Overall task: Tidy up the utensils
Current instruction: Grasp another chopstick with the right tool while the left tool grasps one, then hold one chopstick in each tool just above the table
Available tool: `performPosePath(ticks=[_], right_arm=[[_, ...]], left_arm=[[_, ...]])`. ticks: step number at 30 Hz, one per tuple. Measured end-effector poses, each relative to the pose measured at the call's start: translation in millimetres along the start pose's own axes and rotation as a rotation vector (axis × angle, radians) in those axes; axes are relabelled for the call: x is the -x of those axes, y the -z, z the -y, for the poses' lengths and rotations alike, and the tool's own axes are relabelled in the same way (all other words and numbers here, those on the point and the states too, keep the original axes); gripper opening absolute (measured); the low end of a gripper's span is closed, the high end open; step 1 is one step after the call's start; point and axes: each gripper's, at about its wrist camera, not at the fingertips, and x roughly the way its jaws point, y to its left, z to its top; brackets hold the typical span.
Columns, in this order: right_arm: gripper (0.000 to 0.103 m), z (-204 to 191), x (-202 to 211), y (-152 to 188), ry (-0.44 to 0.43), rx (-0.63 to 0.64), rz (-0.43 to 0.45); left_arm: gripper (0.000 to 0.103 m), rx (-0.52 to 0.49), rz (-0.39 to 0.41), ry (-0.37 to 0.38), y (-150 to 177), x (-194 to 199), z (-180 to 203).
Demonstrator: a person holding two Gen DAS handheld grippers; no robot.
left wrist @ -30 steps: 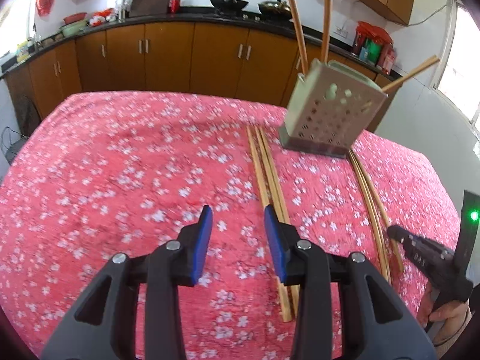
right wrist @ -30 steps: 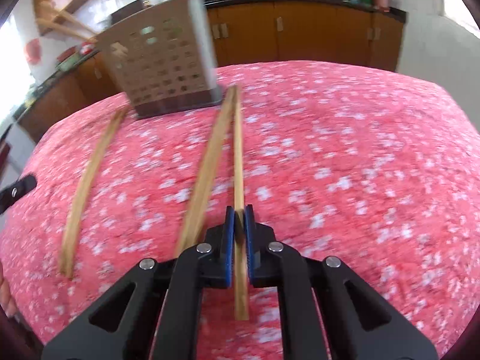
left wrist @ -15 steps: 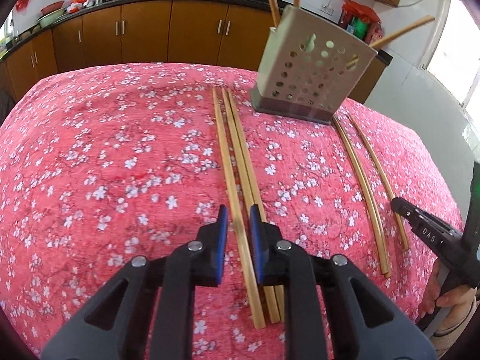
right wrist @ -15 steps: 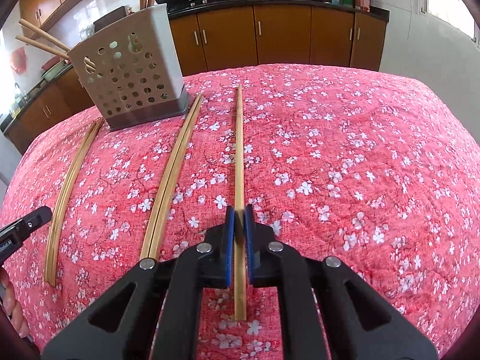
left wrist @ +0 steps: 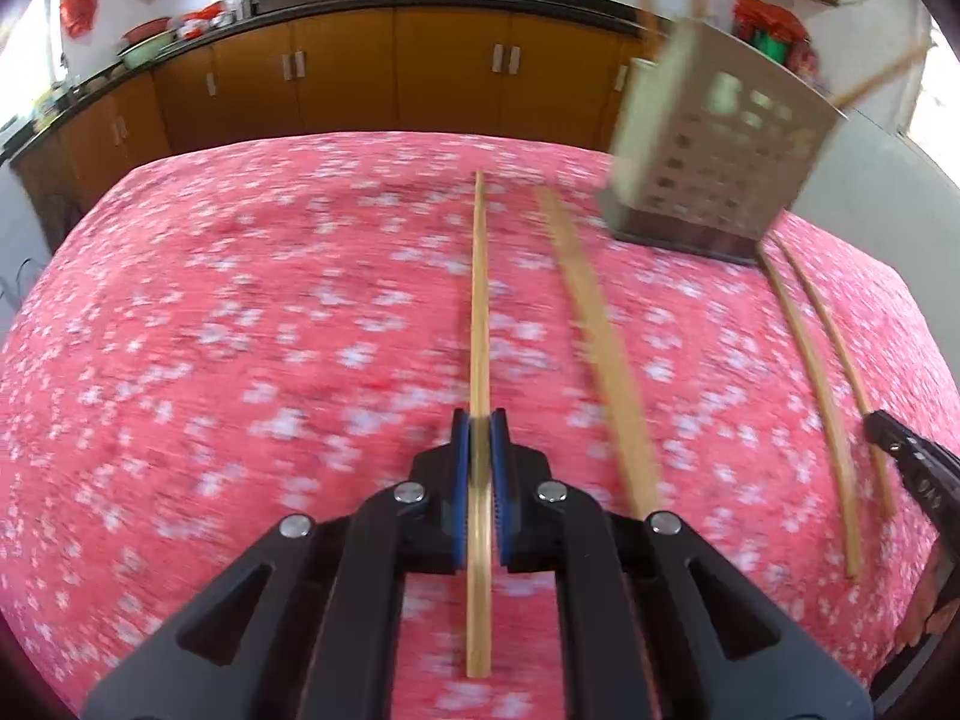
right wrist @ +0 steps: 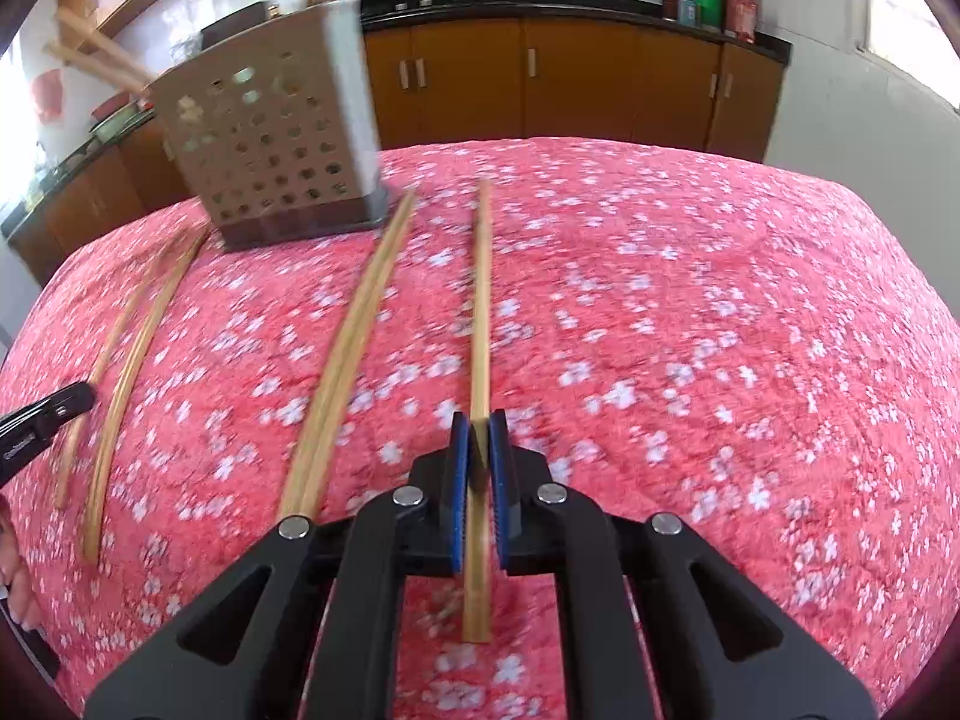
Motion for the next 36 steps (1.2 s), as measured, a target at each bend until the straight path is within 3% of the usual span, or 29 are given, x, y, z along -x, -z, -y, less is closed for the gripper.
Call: performPosePath(ticks=[4,36], right_arm=[[0.008,6.5,-1.9,-1.9,-0.003,-0.02,0.001],[0.008,6.5,-2.8,-1.3,-0.006,-0.026,0.002]], left_arm=[[0.011,0.006,0.012,-0.003,0.7,1.4,-18.8],[0.011,0.038,0.019,0.013,5.2,5.8,-26.6]])
